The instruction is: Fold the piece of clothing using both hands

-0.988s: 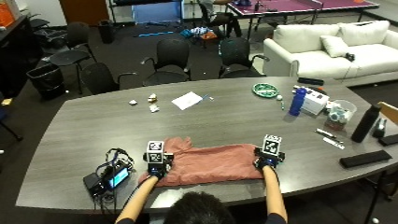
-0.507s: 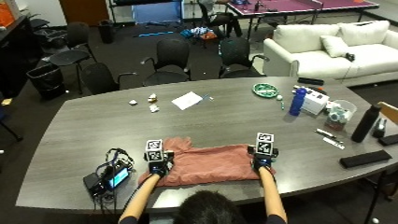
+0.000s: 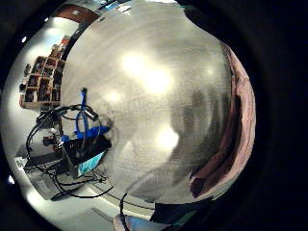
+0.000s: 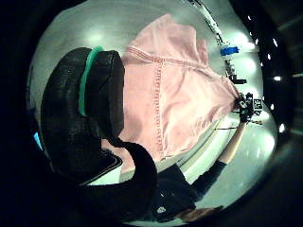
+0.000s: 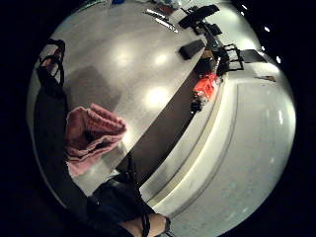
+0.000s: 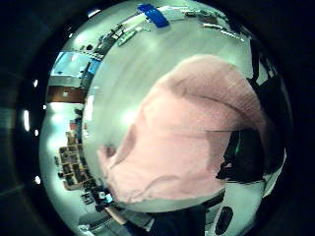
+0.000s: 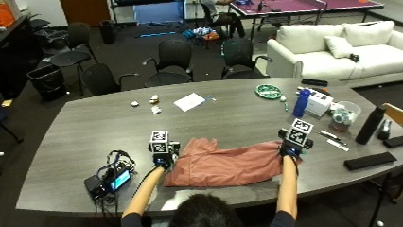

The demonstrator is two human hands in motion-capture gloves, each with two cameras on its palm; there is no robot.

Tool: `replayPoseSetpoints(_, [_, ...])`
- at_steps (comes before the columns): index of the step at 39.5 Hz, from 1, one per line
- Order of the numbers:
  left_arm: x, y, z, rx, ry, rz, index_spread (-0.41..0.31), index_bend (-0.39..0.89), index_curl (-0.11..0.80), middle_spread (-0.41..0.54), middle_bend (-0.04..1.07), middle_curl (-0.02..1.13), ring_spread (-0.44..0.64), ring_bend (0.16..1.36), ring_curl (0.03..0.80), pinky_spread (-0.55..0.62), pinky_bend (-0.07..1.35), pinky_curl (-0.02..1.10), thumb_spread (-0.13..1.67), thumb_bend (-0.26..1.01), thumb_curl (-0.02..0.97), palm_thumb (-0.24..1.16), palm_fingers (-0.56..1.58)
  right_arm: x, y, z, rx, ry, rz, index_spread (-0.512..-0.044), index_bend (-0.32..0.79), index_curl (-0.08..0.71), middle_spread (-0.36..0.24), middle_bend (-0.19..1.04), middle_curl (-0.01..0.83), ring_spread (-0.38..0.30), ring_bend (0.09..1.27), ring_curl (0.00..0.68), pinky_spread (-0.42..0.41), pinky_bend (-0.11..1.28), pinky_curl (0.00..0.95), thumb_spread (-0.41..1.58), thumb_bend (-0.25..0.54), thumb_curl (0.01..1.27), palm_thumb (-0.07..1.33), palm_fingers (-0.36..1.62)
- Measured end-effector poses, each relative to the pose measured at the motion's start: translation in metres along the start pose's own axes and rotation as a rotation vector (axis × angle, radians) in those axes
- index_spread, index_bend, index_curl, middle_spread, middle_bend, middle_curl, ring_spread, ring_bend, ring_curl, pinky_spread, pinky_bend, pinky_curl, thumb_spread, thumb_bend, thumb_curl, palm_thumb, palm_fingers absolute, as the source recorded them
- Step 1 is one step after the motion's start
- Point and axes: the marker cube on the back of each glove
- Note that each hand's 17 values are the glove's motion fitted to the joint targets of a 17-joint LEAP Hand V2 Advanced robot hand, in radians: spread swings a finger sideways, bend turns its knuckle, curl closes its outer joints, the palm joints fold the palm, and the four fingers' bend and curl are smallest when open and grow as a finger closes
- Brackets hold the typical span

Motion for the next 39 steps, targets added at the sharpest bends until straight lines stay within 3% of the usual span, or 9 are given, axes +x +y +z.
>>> replayPoseSetpoints(4, [-0.005,0.004,-0.010,0.005,0.022,0.002,-0.071,0.19,0.435,0.160,0.15,0.24,0.40,0.43,0.326,0.35,0.25,0.37,1.43,-0.01,0.259,0.23,0.25,-0.020,0.011,-0.041,0.158,-0.039,-0.024,-0.224,0.18,0.364,-0.200,0.33,0.515,-0.242,0.62,0.462,-0.340,0.59,0.382,0.55,-0.027,0.68,0.99,1.28])
replayPoseSetpoints(8, [-0.016,0.008,-0.025,0.036,0.038,0.006,-0.070,0.19,0.434,0.160,0.15,0.24,0.40,0.44,0.324,0.35,0.25,0.37,1.43,-0.01,0.256,0.23,0.25,-0.068,0.063,-0.100,0.242,-0.036,-0.105,-0.225,0.18,0.379,-0.200,0.33,0.520,-0.244,0.62,0.466,-0.345,0.58,0.387,0.50,-0.027,0.69,1.00,1.30])
replayPoseSetpoints(11, [-0.024,0.009,-0.033,0.056,0.046,0.002,-0.070,0.19,0.434,0.160,0.15,0.24,0.40,0.44,0.323,0.35,0.25,0.37,1.43,-0.01,0.255,0.22,0.25,-0.107,0.098,-0.127,0.259,-0.025,-0.172,-0.226,0.18,0.390,-0.201,0.33,0.522,-0.244,0.63,0.469,-0.347,0.58,0.390,0.48,-0.029,0.70,1.00,1.30])
replayPoseSetpoints(17, [-0.045,-0.019,-0.038,0.197,0.069,0.017,-0.070,0.19,0.431,0.159,0.15,0.24,0.39,0.44,0.317,0.35,0.26,0.37,1.43,-0.01,0.252,0.22,0.26,-0.192,0.159,-0.148,0.285,-0.007,-0.302,-0.227,0.21,0.420,-0.207,0.36,0.532,-0.248,0.62,0.470,-0.358,0.56,0.391,0.40,-0.030,0.72,1.00,1.34])
replayPoseSetpoints(23, [-0.074,-0.017,-0.055,0.249,0.134,0.005,-0.074,0.19,0.433,0.156,0.15,0.25,0.39,0.44,0.312,0.34,0.25,0.36,1.43,-0.01,0.251,0.22,0.27,-0.317,0.218,-0.115,0.234,0.017,-0.493,-0.229,0.22,0.442,-0.215,0.37,0.537,-0.257,0.61,0.473,-0.367,0.55,0.392,0.34,-0.034,0.74,1.00,1.34])
replayPoseSetpoints(28, [-0.097,-0.005,-0.072,0.295,0.157,-0.035,-0.076,0.19,0.433,0.152,0.16,0.25,0.38,0.44,0.308,0.33,0.25,0.36,1.43,-0.01,0.250,0.22,0.29,-0.402,0.258,-0.048,0.100,0.030,-0.635,-0.230,0.21,0.457,-0.225,0.38,0.538,-0.265,0.61,0.475,-0.373,0.55,0.394,0.32,-0.032,0.74,1.00,1.34])
replayPoseSetpoints(31, [-0.111,0.001,-0.081,0.325,0.170,-0.051,-0.079,0.19,0.433,0.145,0.16,0.25,0.38,0.44,0.307,0.33,0.24,0.36,1.42,0.00,0.251,0.23,0.30,-0.427,0.292,-0.016,-0.029,0.020,-0.702,-0.230,0.19,0.459,-0.227,0.38,0.538,-0.268,0.62,0.477,-0.375,0.56,0.397,0.31,-0.034,0.75,0.99,1.34])
replayPoseSetpoints(33, [-0.118,0.010,-0.085,0.332,0.164,-0.061,-0.080,0.20,0.434,0.143,0.16,0.25,0.37,0.43,0.304,0.33,0.24,0.36,1.43,0.00,0.252,0.23,0.30,-0.440,0.307,0.001,-0.098,-0.009,-0.747,-0.228,0.12,0.439,-0.229,0.38,0.537,-0.268,0.65,0.484,-0.376,0.57,0.399,0.33,-0.039,0.75,0.99,1.30])
replayPoseSetpoints(39, [-0.137,0.019,-0.085,0.316,0.159,-0.112,-0.081,0.19,0.432,0.139,0.16,0.26,0.36,0.43,0.302,0.32,0.23,0.35,1.43,0.00,0.253,0.24,0.33,-0.465,0.333,0.028,-0.184,-0.101,-0.869,-0.203,0.06,0.383,-0.213,0.33,0.521,-0.256,0.66,0.478,-0.363,0.63,0.405,0.47,-0.035,0.72,0.96,1.18])
